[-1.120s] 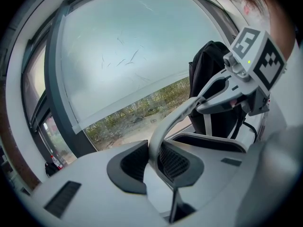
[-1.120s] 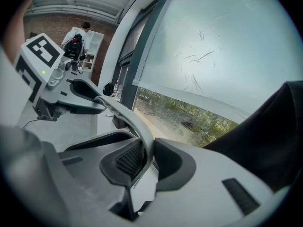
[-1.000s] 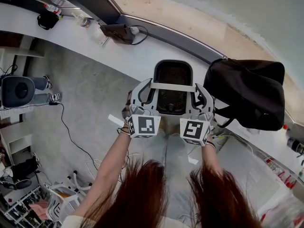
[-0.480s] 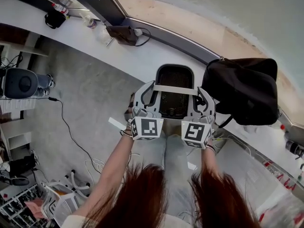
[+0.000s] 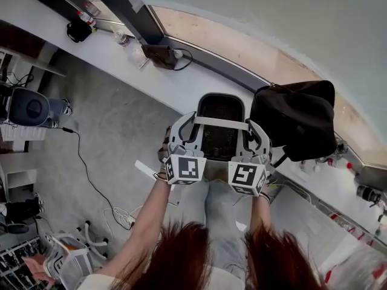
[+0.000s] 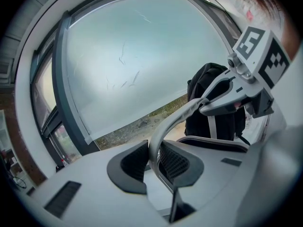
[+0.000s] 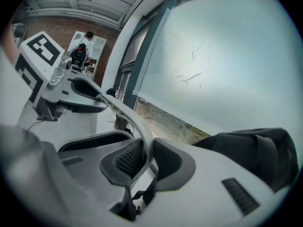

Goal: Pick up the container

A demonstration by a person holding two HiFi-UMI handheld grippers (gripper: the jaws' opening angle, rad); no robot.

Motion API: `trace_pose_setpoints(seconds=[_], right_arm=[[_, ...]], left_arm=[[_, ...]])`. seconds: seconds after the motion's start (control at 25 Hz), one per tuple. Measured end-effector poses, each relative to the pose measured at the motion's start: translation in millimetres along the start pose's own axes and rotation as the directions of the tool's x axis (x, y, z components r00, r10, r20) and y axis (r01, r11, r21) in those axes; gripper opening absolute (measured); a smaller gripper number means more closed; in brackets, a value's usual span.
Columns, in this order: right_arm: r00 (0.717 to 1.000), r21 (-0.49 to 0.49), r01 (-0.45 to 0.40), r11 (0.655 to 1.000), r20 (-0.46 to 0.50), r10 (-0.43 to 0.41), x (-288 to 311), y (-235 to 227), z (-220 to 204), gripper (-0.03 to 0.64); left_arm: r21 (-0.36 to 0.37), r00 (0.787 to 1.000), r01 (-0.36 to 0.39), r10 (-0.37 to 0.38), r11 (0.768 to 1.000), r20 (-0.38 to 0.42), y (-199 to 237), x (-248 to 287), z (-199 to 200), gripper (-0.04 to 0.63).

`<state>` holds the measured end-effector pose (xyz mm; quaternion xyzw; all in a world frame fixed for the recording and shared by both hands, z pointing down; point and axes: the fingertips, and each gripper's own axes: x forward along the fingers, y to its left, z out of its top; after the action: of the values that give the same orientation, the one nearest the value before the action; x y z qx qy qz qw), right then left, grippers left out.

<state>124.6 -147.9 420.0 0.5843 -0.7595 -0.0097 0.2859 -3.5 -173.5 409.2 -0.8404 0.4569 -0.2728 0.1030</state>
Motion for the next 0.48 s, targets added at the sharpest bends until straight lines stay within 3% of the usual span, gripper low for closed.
trace_pose_setpoints(seconds=[0.48], right_arm=[[0.999, 0.009, 0.001, 1.000, 0.038, -0.001, -52.2, -15.7, 32.3, 0.078]], left_arm=[[-0.002, 0.999, -0.033, 0.033, 0.999, 0.000, 0.7, -42.7, 47.7, 0.084]])
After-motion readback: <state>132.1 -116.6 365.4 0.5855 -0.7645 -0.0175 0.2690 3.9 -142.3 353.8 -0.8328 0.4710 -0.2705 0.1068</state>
